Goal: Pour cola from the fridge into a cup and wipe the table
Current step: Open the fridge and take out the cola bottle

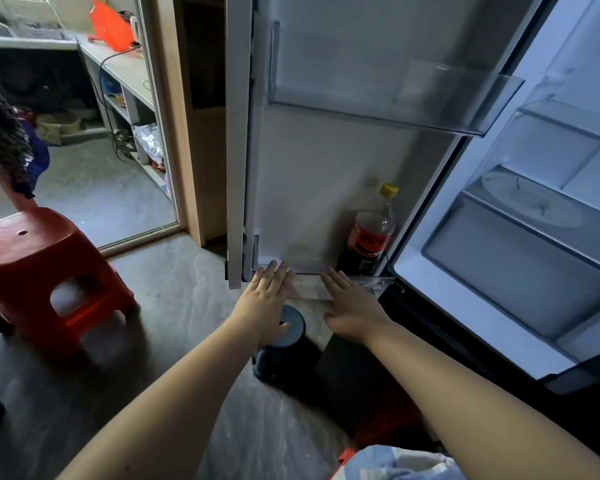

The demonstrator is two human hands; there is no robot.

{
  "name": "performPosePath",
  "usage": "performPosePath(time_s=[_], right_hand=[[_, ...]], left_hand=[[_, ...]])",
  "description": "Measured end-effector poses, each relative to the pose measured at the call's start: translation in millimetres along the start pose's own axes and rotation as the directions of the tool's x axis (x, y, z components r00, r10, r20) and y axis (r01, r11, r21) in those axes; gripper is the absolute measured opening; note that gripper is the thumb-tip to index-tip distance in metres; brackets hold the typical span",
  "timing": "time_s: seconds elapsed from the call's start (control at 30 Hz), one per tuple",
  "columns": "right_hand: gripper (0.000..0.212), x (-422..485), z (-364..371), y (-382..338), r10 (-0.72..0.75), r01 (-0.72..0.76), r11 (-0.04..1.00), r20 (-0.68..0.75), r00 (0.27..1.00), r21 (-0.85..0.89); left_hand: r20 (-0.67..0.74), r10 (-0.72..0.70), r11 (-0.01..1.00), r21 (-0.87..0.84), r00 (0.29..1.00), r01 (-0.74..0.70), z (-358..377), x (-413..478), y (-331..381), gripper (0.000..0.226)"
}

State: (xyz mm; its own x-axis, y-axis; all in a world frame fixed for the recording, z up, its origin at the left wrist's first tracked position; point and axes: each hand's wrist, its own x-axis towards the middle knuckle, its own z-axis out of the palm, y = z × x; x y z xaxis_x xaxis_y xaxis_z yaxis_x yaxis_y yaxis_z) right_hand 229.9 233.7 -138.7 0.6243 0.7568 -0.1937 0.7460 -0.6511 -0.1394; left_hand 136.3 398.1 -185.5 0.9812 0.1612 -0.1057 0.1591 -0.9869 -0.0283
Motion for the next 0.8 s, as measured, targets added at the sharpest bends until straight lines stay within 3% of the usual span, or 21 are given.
performPosePath(time_s=[0.07,0.17,0.23,0.3,0.37,0.53,0.8], right_hand=[[0.068,-2.6,-17.2,9.3,-0.004,0.015,0.999,-0.194,0.981,0.053],[0.055,5.4,-56.5,30.5,0.024,0.023,0.997,-0.575,0.818,0.074],[0.053,16.6,-85.3,45.2,0.080,-0.018,0.995,-0.673,0.735,0.099],[0.057,28.9,-107.6,57.0,0.142,-0.091,0.990,-0.643,0.753,0.111],[0.066,39.7,-119.3,64.8,0.184,-0.145,0.983,-0.533,0.826,0.116],[0.076,50.5,-124.6,69.7,0.147,-0.154,0.988,-0.311,0.939,0.001],[0.054,45.3,-118.7,58.7,0.113,-0.188,0.977,-0.505,0.856,-0.099]], left_hand=[[0.005,0.003,1.000,-0.026,1.000,-0.003,0.5,0.0,0.3,0.096],[-0.008,0.003,0.998,-0.057,1.000,-0.003,0.9,1.0,0.3,0.098],[-0.016,0.004,0.998,-0.064,1.000,-0.005,1.1,1.4,0.1,0.099],[-0.018,0.005,0.998,-0.066,1.000,-0.006,2.4,1.2,0.1,0.101],[-0.007,0.002,0.998,-0.069,1.000,-0.003,3.4,0.5,0.2,0.100],[-0.015,-0.006,0.997,-0.077,1.000,0.005,3.4,0.7,-0.6,0.099],[-0.021,-0.006,0.998,-0.059,1.000,0.005,3.3,0.5,0.0,0.099]])
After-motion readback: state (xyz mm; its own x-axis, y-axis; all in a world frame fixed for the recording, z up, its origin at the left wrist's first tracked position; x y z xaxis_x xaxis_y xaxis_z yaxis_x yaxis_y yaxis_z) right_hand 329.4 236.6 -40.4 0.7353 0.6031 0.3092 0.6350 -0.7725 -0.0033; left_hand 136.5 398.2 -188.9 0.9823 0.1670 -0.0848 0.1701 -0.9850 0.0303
